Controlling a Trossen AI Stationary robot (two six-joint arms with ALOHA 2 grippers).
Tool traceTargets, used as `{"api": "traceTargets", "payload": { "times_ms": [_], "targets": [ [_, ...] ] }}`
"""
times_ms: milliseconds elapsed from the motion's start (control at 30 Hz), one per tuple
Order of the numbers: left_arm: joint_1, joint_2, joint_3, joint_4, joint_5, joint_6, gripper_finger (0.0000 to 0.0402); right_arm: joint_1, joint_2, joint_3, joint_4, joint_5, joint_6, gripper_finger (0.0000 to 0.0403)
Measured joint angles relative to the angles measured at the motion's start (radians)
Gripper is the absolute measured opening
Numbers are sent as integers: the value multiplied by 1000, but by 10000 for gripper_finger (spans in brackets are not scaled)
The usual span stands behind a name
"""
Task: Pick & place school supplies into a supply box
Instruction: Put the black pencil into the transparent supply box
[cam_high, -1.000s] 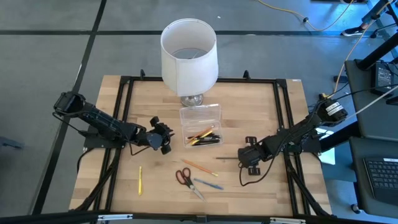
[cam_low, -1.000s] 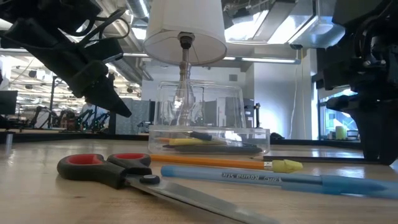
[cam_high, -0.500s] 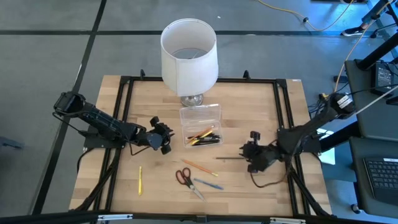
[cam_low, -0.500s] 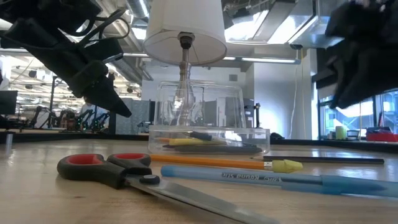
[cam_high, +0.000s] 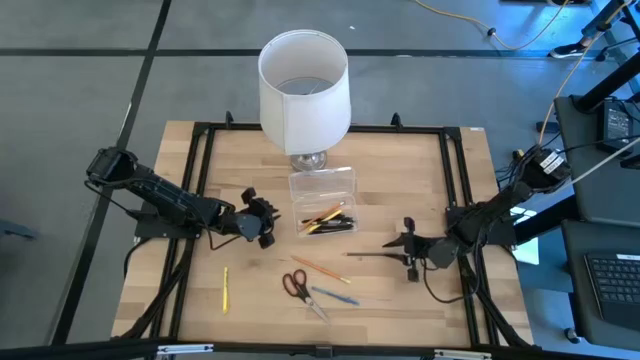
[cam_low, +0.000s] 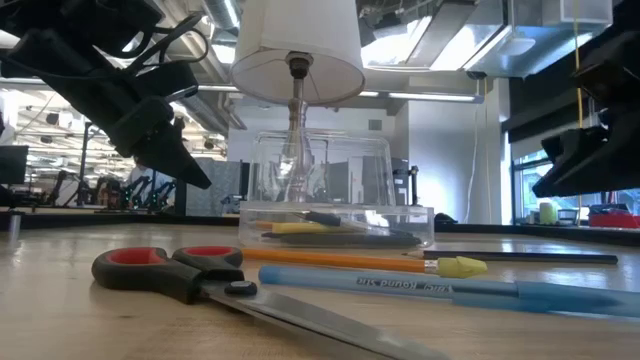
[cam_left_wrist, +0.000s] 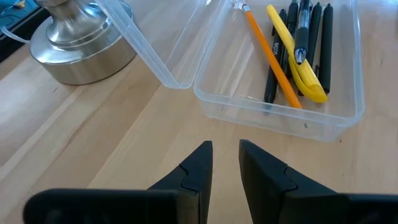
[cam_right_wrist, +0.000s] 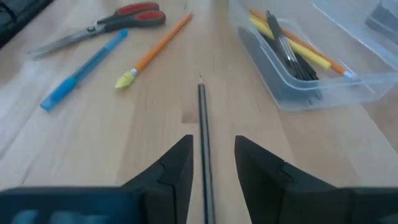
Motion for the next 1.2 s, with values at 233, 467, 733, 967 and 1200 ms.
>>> {"api": "traceTargets", "payload": {
  "times_ms": [233, 467, 733, 967, 1200],
  "targets": [
    [0, 0, 0, 0, 6, 0, 72, 0, 0, -67, 79, -2, 7, 122],
    [0, 0, 0, 1, 6, 0, 73, 0, 1, -67, 82, -6, 5, 122],
    [0, 0, 0, 1, 6, 0, 72, 0, 87, -66, 168, -22, 29, 122],
    [0, 0, 0, 1, 6, 0, 72, 0, 256, -66, 323, -21, 12, 122],
    [0, 0, 0, 1, 6, -5, 72, 0, 380, -65, 418, -20, 20, 122]
  ]
}}
